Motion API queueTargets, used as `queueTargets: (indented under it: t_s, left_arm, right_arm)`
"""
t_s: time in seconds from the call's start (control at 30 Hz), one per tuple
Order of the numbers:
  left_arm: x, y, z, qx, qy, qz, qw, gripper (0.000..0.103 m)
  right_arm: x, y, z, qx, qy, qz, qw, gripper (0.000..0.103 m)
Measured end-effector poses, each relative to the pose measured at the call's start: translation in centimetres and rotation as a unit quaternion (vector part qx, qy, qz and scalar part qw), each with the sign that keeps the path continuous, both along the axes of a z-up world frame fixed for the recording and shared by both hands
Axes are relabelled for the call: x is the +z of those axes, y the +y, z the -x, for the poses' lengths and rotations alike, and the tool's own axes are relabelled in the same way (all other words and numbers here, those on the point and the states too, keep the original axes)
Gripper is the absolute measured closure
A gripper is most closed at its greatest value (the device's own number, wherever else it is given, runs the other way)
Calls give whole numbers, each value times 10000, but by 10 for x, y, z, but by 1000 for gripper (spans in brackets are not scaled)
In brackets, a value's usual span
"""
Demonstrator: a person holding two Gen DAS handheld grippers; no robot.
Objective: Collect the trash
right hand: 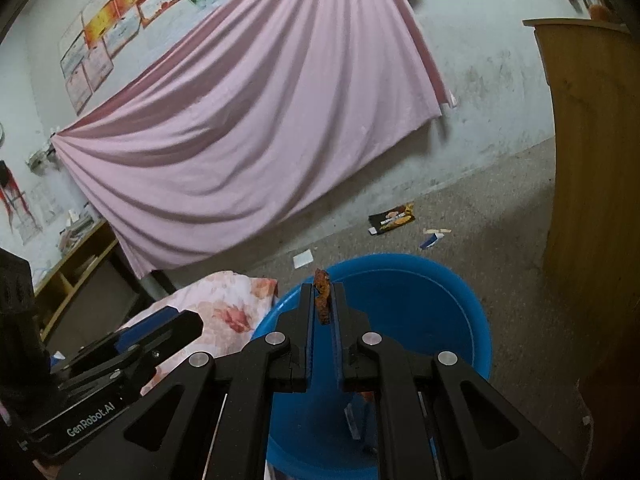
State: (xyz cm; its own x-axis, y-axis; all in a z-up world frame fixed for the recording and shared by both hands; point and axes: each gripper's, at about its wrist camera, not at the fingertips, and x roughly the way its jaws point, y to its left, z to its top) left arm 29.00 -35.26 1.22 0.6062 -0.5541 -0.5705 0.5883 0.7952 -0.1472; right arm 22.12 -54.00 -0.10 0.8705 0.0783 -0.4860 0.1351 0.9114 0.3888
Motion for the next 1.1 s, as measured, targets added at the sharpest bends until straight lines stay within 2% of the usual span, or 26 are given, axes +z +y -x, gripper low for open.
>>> queueTargets:
  t_s: [0.1, 0.2, 0.27, 0.4, 0.7, 0.8, 0.93, 1.0, 1.07, 1.1]
  left_arm:
    - [4, 2, -1, 29, -29, -17, 10000, 67]
    - [6, 5, 0, 51, -53, -49, 10000, 67]
    - [8, 7, 0, 77, -73, -79, 9999, 67]
    - [11, 11, 0, 126, -108, -98, 9998, 66]
    - [27, 37, 6, 347, -247, -11, 9991, 54]
    - [36, 52, 13, 476, -337, 32, 9983, 47]
    - [47, 77, 23, 681, -439, 73, 9967, 43]
    - [51, 91, 30, 807, -488, 85, 9955, 36]
    - [54, 104, 39, 924, -570, 137, 9940, 30]
    - [56, 110, 42, 966, -593, 157, 9934, 29]
  right_arm:
    - [1, 0, 0, 17, 8, 29, 10000, 95]
    - [1, 0, 0, 20, 15, 24, 10000, 88]
    - [2, 1, -1, 23, 6, 22, 10000, 72]
    - [3, 3, -2, 30, -14, 28, 10000, 72]
    - [8, 8, -1, 30, -148, 61, 9999, 60]
    - [15, 14, 2, 51, -269, 180, 9995, 58]
    - [24, 29, 10, 97, -432, 431, 9981, 57]
    - [29, 37, 14, 118, -506, 539, 9972, 53]
    - [34, 45, 19, 166, -583, 642, 9961, 37]
    - [37, 50, 22, 189, -638, 704, 9953, 33]
